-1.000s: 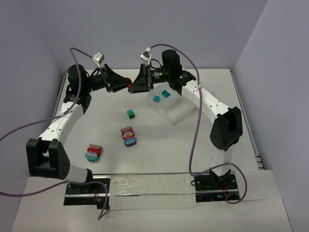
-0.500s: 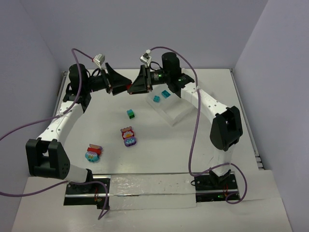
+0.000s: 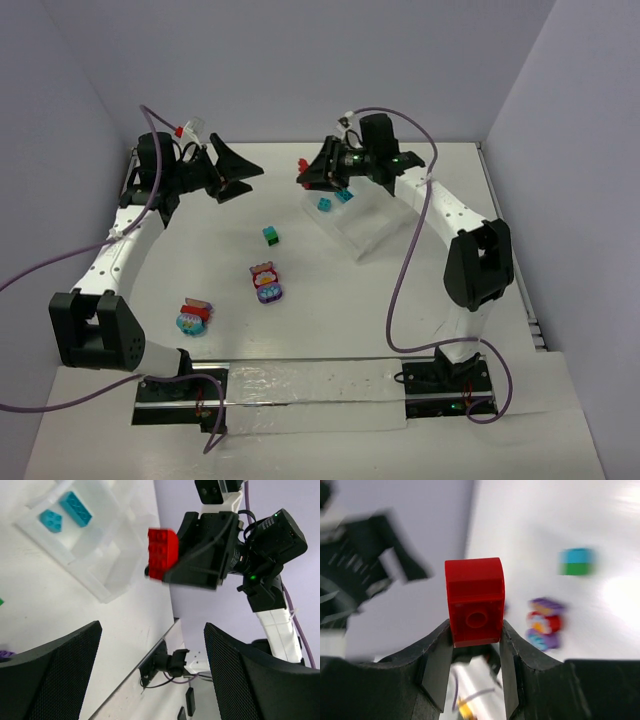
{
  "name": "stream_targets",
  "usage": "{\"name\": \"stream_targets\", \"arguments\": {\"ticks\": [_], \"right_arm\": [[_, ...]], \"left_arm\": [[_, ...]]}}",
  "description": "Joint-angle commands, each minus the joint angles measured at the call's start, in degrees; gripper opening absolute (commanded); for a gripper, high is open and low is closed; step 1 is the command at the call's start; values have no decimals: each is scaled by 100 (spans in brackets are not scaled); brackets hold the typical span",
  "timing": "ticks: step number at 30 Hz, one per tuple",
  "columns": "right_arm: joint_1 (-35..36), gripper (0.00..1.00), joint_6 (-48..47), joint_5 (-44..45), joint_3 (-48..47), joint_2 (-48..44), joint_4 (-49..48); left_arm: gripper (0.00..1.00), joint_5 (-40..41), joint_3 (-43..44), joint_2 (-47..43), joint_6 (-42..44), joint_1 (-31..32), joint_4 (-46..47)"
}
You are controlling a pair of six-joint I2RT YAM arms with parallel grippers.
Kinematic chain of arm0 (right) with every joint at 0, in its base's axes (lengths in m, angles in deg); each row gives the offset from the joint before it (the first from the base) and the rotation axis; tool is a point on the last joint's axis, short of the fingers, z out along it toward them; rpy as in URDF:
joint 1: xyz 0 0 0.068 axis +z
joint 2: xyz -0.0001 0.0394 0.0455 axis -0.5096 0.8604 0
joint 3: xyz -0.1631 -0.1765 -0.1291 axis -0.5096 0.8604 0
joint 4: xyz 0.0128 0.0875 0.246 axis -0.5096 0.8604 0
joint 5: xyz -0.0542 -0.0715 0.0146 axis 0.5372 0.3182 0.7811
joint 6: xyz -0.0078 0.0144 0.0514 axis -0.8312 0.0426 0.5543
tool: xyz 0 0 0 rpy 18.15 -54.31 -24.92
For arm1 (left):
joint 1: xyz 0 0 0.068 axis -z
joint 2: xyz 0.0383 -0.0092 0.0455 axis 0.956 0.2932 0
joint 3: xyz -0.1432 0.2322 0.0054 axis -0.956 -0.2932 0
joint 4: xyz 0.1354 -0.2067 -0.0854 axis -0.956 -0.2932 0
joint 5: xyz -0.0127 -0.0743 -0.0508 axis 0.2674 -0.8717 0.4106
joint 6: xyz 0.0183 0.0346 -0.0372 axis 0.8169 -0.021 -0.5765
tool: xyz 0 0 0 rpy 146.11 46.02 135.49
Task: Sort the legos into containers by color
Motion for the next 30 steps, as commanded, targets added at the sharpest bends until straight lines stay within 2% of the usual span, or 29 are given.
{"name": "stream_targets", "arguments": {"ticks": [1, 8, 13, 30], "right_arm": [[-509, 0, -118, 1681, 69, -414, 1000], [-992, 0, -611, 3211, -833, -64, 1912], [-1016, 0, -1163, 4058, -1373, 193, 2576], [-1280, 0, -1639, 5242, -1185, 236, 3054]], "left_arm": [[90, 406, 67, -299, 259, -60, -367], [90, 664, 112, -344, 523, -51, -815], [90, 730, 192, -390, 621, -51, -927], [90, 708, 165, -324, 596, -60, -890]]}}
